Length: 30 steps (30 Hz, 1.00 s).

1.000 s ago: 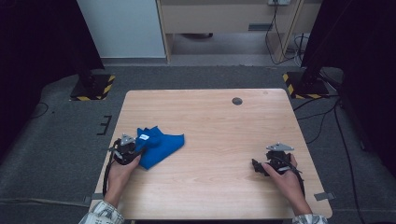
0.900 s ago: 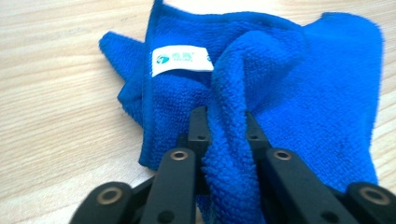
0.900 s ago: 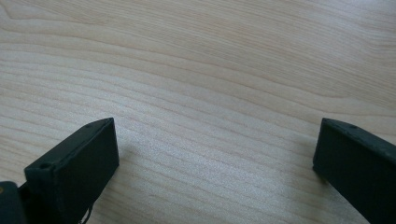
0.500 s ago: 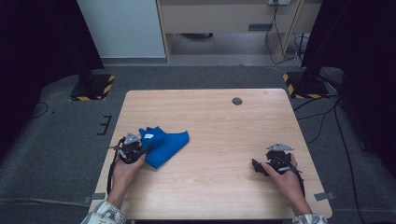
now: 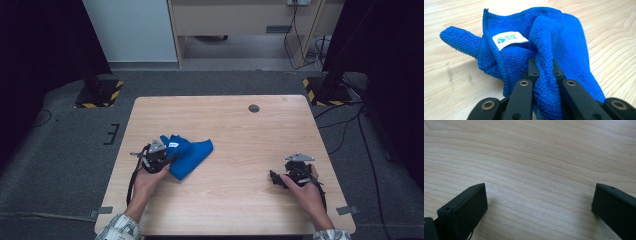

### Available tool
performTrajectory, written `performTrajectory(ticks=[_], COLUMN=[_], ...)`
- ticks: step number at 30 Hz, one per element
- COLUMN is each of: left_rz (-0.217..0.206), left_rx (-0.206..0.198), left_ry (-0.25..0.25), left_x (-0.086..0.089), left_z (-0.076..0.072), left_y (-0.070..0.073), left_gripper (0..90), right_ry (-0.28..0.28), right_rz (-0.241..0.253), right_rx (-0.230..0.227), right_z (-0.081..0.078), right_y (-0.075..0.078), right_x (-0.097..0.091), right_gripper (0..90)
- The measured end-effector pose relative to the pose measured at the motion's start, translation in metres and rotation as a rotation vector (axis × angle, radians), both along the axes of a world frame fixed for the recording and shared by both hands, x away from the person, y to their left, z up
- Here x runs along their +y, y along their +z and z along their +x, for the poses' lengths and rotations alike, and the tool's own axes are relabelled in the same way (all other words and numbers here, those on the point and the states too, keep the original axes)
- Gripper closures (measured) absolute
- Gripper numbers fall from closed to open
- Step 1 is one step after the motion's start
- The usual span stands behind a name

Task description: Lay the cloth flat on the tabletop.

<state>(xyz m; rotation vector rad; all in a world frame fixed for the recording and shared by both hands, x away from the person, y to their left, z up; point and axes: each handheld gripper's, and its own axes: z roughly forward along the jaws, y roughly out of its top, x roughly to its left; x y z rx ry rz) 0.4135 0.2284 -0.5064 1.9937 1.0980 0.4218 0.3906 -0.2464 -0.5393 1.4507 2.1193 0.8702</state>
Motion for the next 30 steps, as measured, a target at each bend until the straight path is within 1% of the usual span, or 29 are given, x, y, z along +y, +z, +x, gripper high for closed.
performTrajectory(ticks=[1, 5, 7, 12, 13, 15, 17, 18, 19, 21, 26, 30], left_rz=[0.005, 0.012, 0.005, 0.011, 0.011, 0.010, 0.011, 0.011, 0.005, 0.007, 0.002, 0.005], left_rx=[0.001, 0.006, 0.009, 0.007, 0.007, 0.010, 0.009, 0.009, 0.010, 0.007, 0.001, -0.001], left_ry=[-0.014, -0.041, -0.050, -0.085, -0.085, -0.103, -0.116, -0.116, -0.125, -0.139, -0.162, -0.183], left_x=[-0.005, -0.017, -0.022, -0.036, -0.036, -0.045, -0.050, -0.050, -0.056, -0.062, -0.075, -0.085], left_z=[0.001, 0.002, 0.002, 0.003, 0.003, 0.003, 0.003, 0.003, 0.003, 0.003, 0.001, 0.001], left_y=[0.001, 0.001, 0.001, 0.001, 0.001, 0.001, 0.001, 0.001, 0.001, 0.001, 0.002, 0.001], left_gripper=[83.7, 83.8, 83.8, 83.8, 83.8, 83.8, 83.8, 83.8, 83.8, 83.8, 83.8, 83.8], right_ry=[0.001, 0.001, 0.000, -0.001, -0.001, -0.001, -0.001, -0.002, -0.001, -0.001, 0.010, 0.013], right_rz=[0.001, 0.001, 0.000, 0.000, 0.000, 0.000, 0.000, 0.001, 0.001, 0.000, -0.006, -0.012], right_rx=[0.001, 0.002, 0.001, 0.002, 0.002, 0.002, 0.003, 0.004, 0.005, 0.006, 0.019, 0.005], right_z=[0.000, 0.000, 0.000, 0.000, 0.000, 0.000, 0.000, 0.000, 0.000, 0.000, 0.002, 0.003], right_y=[0.000, 0.000, 0.000, 0.000, 0.000, 0.000, 0.000, 0.000, 0.000, 0.000, 0.003, 0.006], right_x=[0.000, 0.000, 0.000, 0.000, 0.000, 0.000, 0.000, 0.000, 0.000, 0.000, -0.001, -0.002], right_gripper=[0.5, 0.5, 0.5, 0.5, 0.5, 0.5, 0.5, 0.5, 0.5, 0.7, 4.7, 7.2])
